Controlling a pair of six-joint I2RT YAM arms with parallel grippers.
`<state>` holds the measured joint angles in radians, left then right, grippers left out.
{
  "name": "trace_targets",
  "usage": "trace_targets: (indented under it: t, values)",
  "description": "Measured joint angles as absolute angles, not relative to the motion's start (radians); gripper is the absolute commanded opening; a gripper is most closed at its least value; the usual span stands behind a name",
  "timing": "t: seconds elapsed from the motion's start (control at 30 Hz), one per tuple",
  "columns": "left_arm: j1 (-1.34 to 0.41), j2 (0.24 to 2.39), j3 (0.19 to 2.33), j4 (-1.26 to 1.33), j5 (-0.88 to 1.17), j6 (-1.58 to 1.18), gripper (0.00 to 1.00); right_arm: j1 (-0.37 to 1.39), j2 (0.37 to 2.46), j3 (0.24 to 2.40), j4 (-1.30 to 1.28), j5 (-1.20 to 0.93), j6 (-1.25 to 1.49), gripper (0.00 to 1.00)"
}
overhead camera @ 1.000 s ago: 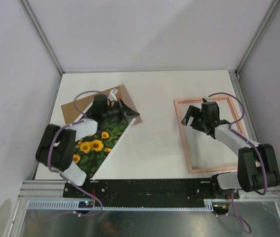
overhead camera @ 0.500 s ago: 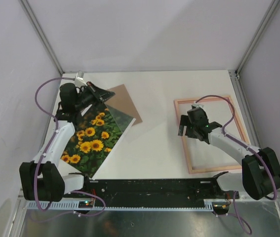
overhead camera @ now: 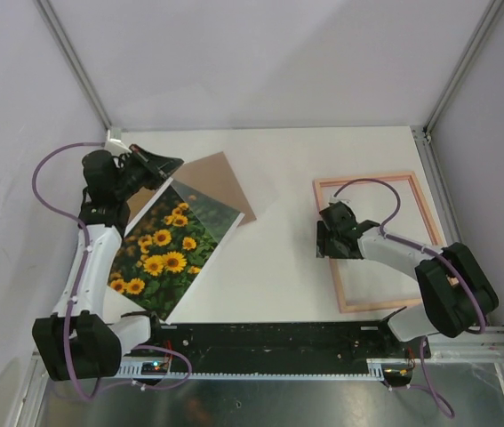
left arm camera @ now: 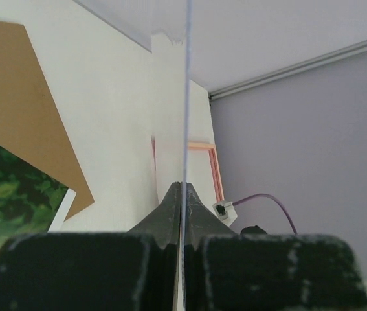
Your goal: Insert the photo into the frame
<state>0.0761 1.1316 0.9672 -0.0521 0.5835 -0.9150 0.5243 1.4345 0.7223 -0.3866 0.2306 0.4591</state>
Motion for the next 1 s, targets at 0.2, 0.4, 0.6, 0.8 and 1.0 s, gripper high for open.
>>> trace_targets:
  t: [0.2,0.4,0.6,0.8,1.0]
  values:
    - [0.121,1.115,0.997,-0.073,0.579,-0.915,0.0,0.534,1.462,0.733,-0.372,0.228,0.471,0.5]
    - [0.152,1.095,1.019,-0.079,0.578,-0.915,0.0,0.558,1.515,0.781,-0.37,0.233,0.492,0.25]
    - [0.176,1.089,1.048,-0.095,0.579,-0.915,0.0,0.619,1.606,0.885,-0.395,0.247,0.528,0.14]
    - [0.201,1.078,1.076,-0.123,0.575,-0.908,0.0,0.683,1.725,1.03,-0.436,0.26,0.594,0.11]
    - [0.206,1.077,1.093,-0.13,0.575,-0.907,0.0,0.75,1.869,1.201,-0.461,0.272,0.653,0.14]
